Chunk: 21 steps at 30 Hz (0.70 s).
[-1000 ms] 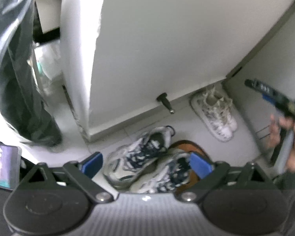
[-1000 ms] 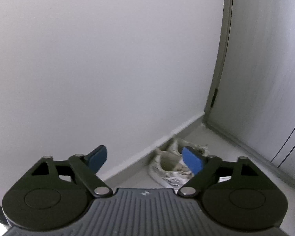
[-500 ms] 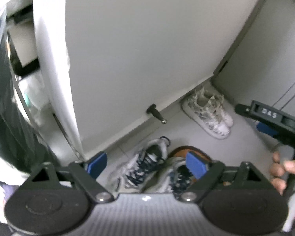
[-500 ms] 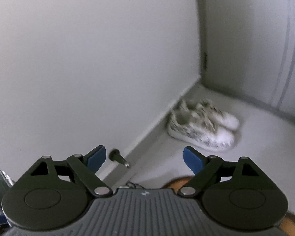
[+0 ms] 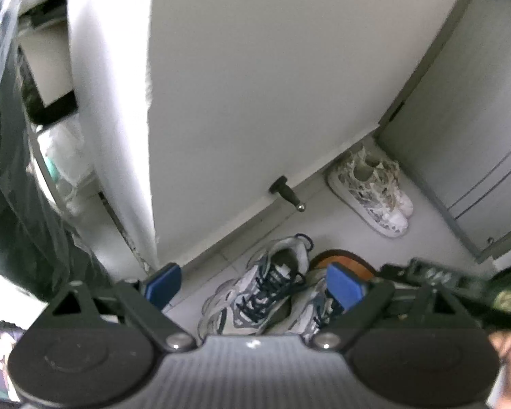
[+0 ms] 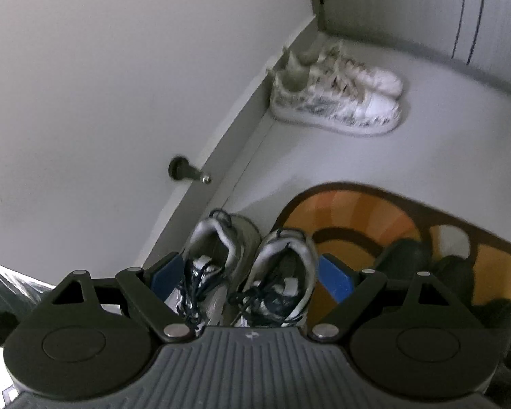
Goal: Organize scattered shoes
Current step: 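Move the right tool back over the grey sneaker pair on the mat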
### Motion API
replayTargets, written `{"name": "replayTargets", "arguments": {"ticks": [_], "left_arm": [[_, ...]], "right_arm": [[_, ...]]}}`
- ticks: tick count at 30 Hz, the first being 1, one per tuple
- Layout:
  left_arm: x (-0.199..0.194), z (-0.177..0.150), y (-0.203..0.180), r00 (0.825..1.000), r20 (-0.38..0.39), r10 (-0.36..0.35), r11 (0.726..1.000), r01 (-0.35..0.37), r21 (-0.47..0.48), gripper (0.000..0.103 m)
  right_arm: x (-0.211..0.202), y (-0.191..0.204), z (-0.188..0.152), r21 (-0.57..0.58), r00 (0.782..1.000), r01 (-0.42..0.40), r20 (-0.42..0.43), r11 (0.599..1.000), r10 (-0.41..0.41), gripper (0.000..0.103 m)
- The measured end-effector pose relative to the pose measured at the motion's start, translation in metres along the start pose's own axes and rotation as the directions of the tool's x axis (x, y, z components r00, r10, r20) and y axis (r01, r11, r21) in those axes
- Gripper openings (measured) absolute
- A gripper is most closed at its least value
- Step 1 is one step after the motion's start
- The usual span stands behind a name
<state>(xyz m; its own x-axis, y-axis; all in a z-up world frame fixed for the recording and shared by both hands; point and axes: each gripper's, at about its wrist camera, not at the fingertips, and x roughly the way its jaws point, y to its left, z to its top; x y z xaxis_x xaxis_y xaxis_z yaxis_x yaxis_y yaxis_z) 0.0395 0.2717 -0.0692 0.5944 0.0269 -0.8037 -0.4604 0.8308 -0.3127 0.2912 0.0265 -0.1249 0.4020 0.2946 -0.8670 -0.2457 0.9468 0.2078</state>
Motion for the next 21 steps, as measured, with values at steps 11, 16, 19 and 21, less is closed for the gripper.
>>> {"name": "replayTargets", "arguments": {"ticks": [11,16,19,21], "left_arm": [[0.003,-0.003,0.013,0.998,-0.021,0.058,0.998,-0.057,0.039,0.093],[0.003,-0.002,0.010,0.993,-0.001,0.116,0.990,-0.116,0.084,0.092],[0.004,-0.003,0.012,0.995,-0.017,0.102,0.993,-0.101,0.067,0.092],[0.003,-0.004,0.011,0.994,-0.017,0.105,0.992,-0.104,0.078,0.092]], "right_arm": [[0.053,-0.007,-0.006,0.124,0.994,-0.060,-0.081,0.991,0.071,0.075],[0.068,-0.011,-0.002,0.229,0.984,-0.133,-0.083,0.964,0.156,0.072],[0.083,-0.007,-0.001,0.208,0.985,-0.122,-0.092,0.970,0.144,0.072],[0.096,-0.008,-0.002,0.209,0.984,-0.108,-0.115,0.972,0.134,0.072]]}}
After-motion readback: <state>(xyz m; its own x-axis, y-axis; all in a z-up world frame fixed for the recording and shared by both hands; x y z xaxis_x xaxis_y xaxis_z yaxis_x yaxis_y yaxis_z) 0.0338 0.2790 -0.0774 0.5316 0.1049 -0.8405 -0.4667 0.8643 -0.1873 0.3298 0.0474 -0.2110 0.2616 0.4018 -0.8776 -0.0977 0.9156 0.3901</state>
